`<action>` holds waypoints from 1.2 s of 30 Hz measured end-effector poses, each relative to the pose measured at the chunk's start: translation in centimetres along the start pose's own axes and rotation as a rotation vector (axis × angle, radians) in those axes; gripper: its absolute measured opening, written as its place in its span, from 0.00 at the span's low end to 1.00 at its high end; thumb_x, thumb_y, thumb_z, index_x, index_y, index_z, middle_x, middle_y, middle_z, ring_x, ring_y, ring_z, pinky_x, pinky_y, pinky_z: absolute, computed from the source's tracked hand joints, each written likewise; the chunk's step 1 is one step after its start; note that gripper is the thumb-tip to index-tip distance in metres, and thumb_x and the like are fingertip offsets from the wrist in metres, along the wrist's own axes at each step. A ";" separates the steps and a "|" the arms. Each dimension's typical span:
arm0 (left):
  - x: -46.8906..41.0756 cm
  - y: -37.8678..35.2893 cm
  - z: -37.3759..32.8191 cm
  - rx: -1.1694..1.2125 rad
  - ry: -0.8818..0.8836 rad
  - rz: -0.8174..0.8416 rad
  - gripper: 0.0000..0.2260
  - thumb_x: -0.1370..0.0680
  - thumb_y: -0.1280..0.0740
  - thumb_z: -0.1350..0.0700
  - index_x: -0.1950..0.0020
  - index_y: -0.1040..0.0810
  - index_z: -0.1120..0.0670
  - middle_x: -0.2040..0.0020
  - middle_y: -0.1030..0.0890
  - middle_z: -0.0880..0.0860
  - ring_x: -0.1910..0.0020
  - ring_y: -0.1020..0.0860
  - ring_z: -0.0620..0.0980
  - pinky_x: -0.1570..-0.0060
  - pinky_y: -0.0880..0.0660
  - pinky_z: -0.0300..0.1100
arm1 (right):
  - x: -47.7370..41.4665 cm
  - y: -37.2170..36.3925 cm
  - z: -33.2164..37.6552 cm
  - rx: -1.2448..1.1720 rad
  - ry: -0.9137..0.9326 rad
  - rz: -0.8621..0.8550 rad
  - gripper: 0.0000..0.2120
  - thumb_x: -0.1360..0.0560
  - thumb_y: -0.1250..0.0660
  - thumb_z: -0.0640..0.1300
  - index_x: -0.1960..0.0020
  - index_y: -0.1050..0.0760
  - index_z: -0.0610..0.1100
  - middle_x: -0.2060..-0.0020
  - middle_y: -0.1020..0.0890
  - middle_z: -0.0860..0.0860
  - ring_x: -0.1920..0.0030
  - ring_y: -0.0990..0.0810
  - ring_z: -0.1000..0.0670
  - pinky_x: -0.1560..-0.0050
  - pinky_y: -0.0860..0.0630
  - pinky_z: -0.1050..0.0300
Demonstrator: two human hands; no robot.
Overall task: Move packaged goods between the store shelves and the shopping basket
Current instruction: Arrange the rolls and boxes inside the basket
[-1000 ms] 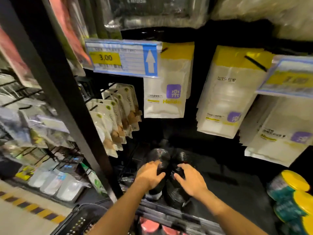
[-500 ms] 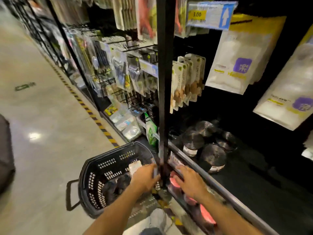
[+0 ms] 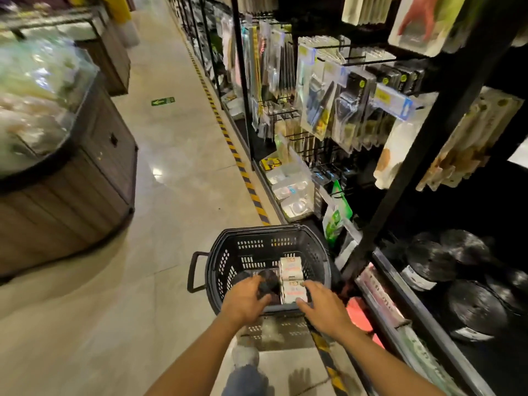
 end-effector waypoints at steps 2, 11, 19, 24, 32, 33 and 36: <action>-1.2 0.2 1.8 0.006 0.035 0.013 0.19 0.22 0.38 0.44 0.34 0.30 0.50 0.39 0.23 0.52 0.40 0.25 0.52 0.42 0.27 0.45 | -2.3 -0.7 0.8 -0.002 0.010 0.041 0.24 0.22 0.41 0.53 0.28 0.36 0.47 0.33 0.28 0.49 0.35 0.28 0.48 0.38 0.32 0.55; -12.0 0.1 9.9 0.102 0.142 0.141 0.20 0.22 0.38 0.44 0.32 0.31 0.49 0.36 0.24 0.51 0.37 0.26 0.51 0.40 0.28 0.45 | -14.8 -4.6 2.4 -0.003 -0.113 0.164 0.22 0.21 0.41 0.52 0.29 0.37 0.47 0.33 0.29 0.49 0.33 0.31 0.48 0.35 0.35 0.57; -22.0 -5.5 17.9 0.199 0.288 0.209 0.20 0.22 0.38 0.46 0.32 0.32 0.49 0.37 0.24 0.52 0.40 0.26 0.52 0.43 0.29 0.44 | -25.4 -13.6 -0.2 -0.122 -0.267 0.260 0.21 0.22 0.39 0.51 0.32 0.33 0.44 0.37 0.26 0.47 0.37 0.28 0.45 0.40 0.32 0.54; -26.7 -14.2 22.8 0.281 0.439 0.232 0.23 0.22 0.36 0.47 0.29 0.35 0.51 0.35 0.27 0.52 0.37 0.28 0.52 0.41 0.31 0.44 | -30.0 -22.8 -5.1 -0.169 -0.369 0.326 0.23 0.23 0.35 0.49 0.31 0.34 0.43 0.36 0.27 0.45 0.36 0.29 0.45 0.36 0.32 0.54; -30.5 -30.4 29.7 0.534 0.777 0.123 0.36 0.31 0.24 0.53 0.28 0.37 0.61 0.32 0.32 0.59 0.31 0.34 0.56 0.32 0.40 0.42 | -35.0 -38.2 -13.3 -0.184 -0.484 0.323 0.42 0.32 0.25 0.51 0.27 0.41 0.38 0.32 0.33 0.39 0.30 0.36 0.41 0.30 0.37 0.50; -30.7 -32.2 30.1 0.546 0.797 0.117 0.39 0.32 0.23 0.53 0.27 0.38 0.61 0.31 0.33 0.59 0.30 0.36 0.55 0.31 0.41 0.42 | -35.4 -39.6 -14.0 -0.178 -0.480 0.324 0.45 0.32 0.25 0.52 0.25 0.45 0.38 0.30 0.37 0.40 0.28 0.39 0.42 0.29 0.39 0.51; -31.3 -36.3 30.9 0.554 0.841 0.103 0.47 0.37 0.20 0.52 0.26 0.42 0.59 0.30 0.35 0.58 0.29 0.37 0.54 0.30 0.38 0.44 | -36.1 -43.0 -15.7 -0.156 -0.504 0.331 0.53 0.33 0.24 0.52 0.23 0.55 0.39 0.25 0.46 0.41 0.25 0.47 0.43 0.26 0.44 0.52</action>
Point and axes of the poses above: each hand's wrist, its own x-axis away from the middle knuckle, its own y-axis out of the back of the hand, z = x × y, the point moved 4 cm from there along -x, towards the middle knuckle
